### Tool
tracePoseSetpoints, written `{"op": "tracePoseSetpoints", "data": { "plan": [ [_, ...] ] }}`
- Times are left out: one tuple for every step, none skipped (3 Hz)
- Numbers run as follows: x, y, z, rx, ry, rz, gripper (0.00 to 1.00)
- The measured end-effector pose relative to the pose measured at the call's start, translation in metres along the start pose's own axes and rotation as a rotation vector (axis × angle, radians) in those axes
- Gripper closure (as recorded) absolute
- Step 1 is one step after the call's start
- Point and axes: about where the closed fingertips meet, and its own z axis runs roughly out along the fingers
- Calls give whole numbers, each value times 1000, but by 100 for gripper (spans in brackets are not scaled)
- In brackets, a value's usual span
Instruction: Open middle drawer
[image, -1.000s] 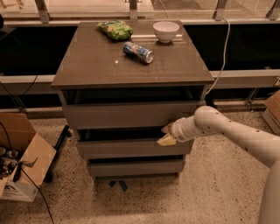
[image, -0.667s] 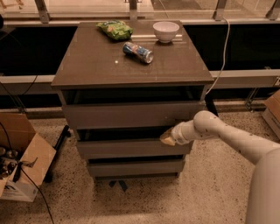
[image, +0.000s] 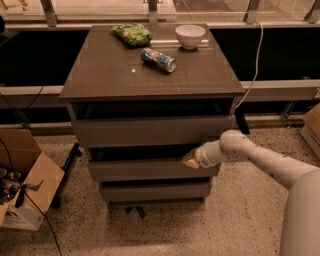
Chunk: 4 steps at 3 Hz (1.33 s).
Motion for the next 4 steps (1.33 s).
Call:
{"op": "tracePoseSetpoints", "data": {
  "plan": [
    [-12, 3, -14, 39, -9, -19, 23],
    [-9, 3, -15, 64, 3, -4, 1],
    [8, 0, -4, 60, 34, 41, 0],
    [27, -3, 19, 17, 62, 90, 0]
  ]
}}
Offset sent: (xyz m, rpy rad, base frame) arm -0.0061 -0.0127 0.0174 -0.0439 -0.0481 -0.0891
